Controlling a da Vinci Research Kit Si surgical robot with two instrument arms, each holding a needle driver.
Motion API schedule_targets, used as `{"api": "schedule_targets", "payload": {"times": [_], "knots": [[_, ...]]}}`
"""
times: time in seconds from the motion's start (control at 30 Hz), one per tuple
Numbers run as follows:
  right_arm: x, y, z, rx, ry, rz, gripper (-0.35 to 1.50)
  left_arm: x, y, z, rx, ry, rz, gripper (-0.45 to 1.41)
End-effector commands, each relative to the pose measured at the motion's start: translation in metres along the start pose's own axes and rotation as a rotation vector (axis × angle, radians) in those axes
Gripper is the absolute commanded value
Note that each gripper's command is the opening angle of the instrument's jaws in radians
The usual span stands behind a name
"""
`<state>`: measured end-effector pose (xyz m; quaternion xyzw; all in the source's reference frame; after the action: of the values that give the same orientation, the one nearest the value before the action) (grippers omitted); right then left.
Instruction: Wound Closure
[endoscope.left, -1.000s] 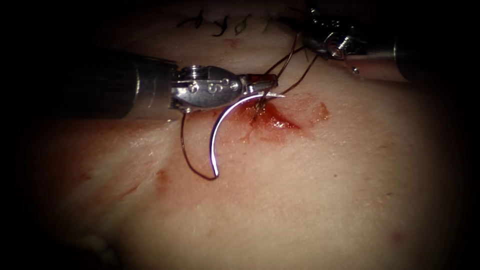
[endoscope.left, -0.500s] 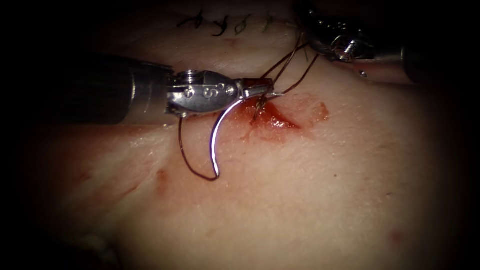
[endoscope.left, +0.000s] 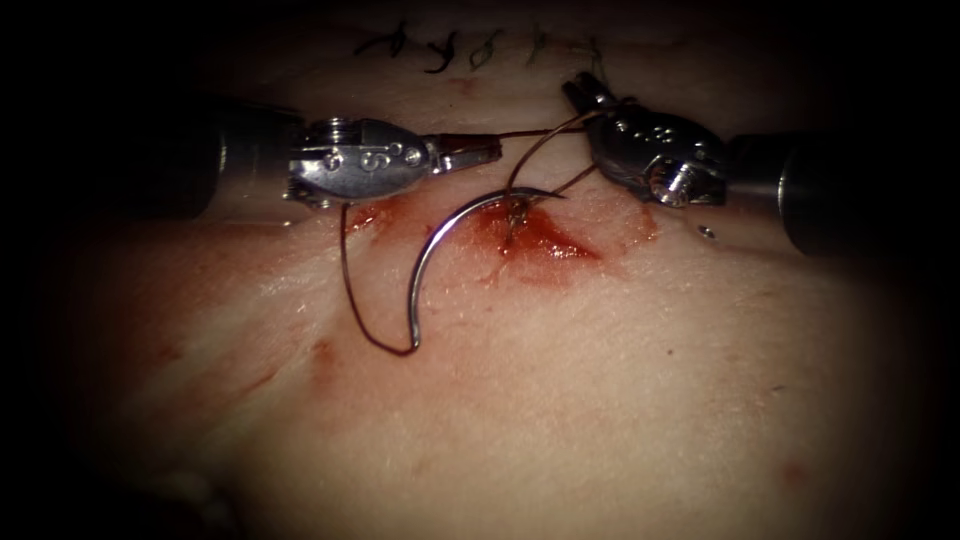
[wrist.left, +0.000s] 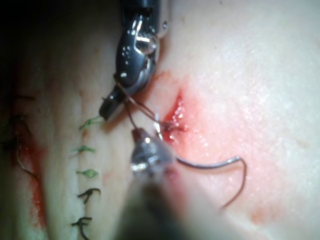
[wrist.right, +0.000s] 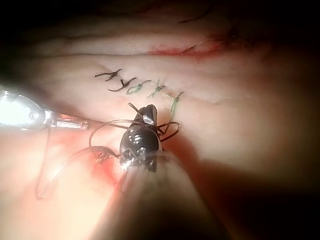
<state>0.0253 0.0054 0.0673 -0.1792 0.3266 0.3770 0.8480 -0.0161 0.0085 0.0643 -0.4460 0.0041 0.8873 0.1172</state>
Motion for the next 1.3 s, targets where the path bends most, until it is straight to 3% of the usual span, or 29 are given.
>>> {"api": "schedule_targets", "payload": {"times": [0.03,0.33,0.57,1.3], "knots": [[0.0001,-0.0011,0.0002,0.006,0.006,0.003,-0.35,-0.0006,0.0002,0.0006,0.0,0.0,0.002,-0.45],[0.0016,-0.0033,-0.0018,0.023,0.049,0.017,-0.35,-0.0022,-0.0012,-0.0001,0.013,-0.011,-0.011,-0.45],[0.0018,-0.0066,-0.0035,0.064,0.078,0.011,-0.35,-0.0023,-0.0035,0.0002,0.021,-0.017,-0.019,-0.45],[0.0004,-0.0131,-0.0083,0.266,0.105,-0.041,-0.35,-0.0022,-0.0119,-0.002,0.062,-0.04,-0.067,-0.45]]}}
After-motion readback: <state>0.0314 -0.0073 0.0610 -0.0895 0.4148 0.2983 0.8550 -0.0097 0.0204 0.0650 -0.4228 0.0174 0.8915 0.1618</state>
